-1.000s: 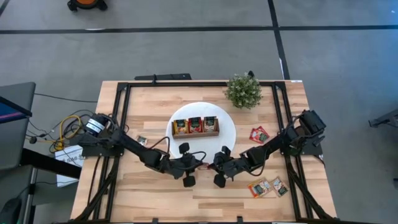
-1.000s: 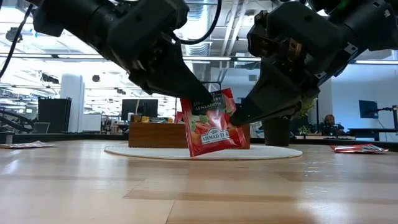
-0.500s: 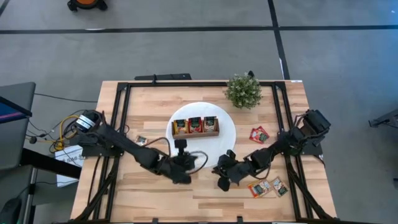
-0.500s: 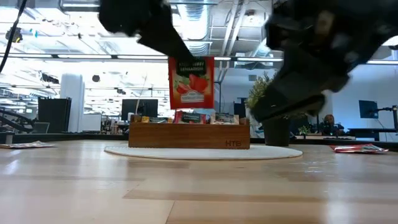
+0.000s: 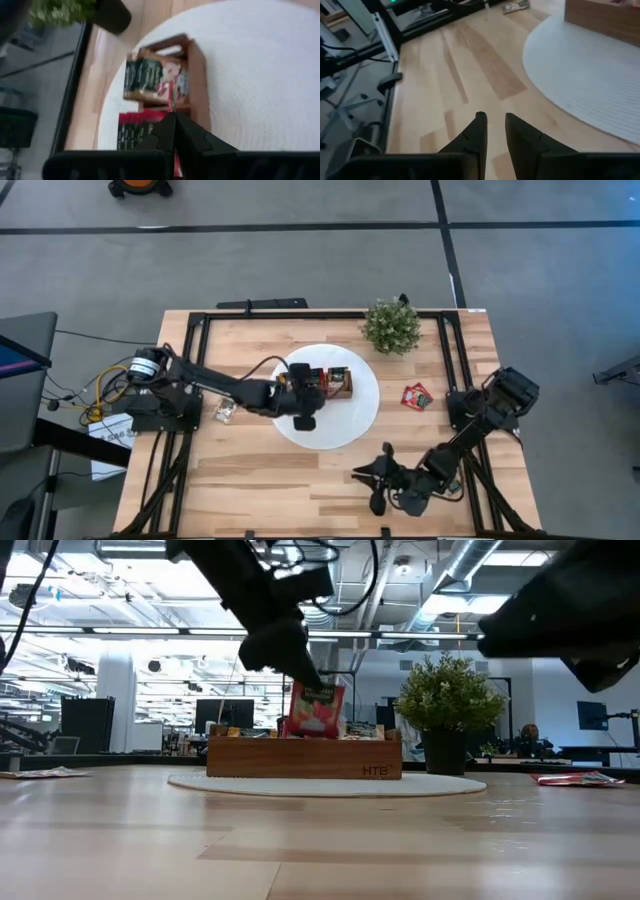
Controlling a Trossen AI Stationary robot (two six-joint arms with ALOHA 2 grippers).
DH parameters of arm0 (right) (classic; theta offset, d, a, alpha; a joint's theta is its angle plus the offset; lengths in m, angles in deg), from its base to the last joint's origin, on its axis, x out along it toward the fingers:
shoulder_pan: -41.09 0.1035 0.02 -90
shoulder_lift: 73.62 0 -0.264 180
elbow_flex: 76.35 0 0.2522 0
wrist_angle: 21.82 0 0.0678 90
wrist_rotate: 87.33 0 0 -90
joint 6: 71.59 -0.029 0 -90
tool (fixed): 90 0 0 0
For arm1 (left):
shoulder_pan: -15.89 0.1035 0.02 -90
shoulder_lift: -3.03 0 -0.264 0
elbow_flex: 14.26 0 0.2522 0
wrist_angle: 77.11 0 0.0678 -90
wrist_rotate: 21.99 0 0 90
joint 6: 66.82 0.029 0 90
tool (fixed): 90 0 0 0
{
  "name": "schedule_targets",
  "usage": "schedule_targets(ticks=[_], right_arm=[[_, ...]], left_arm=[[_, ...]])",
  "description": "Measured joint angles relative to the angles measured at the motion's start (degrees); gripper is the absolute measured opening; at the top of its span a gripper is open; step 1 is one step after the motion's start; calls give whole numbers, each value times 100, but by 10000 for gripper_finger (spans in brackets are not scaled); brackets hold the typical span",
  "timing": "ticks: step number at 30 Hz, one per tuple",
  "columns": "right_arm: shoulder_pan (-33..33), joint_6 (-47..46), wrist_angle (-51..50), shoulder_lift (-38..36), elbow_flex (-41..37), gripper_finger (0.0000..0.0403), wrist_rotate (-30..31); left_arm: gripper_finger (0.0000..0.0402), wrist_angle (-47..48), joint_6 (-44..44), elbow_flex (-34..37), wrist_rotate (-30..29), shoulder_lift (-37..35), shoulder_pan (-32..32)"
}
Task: Pick & Place Tea
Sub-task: Put the red tea bag into the middle section of the wooden organizer, then put the brown tea bag into the right section of the wooden organizer
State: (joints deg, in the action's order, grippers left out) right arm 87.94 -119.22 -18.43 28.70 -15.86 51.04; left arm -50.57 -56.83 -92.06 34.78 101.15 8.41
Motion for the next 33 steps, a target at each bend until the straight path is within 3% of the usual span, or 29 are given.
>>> schedule_targets(ticks=[10,22,29,33], right_arm=[[-165,2,4,4,-10,60,-200],[-161,1,15,4,-10,60,-334],[-160,3,143,4,-10,60,-349],[-160,3,140,4,-10,60,-353]], left_arm=[[0,77,-179,25,506,27,354],[5,402,-221,26,229,40,450],[79,551,-463,26,176,40,516],[122,526,-543,26,-375,-30,275]])
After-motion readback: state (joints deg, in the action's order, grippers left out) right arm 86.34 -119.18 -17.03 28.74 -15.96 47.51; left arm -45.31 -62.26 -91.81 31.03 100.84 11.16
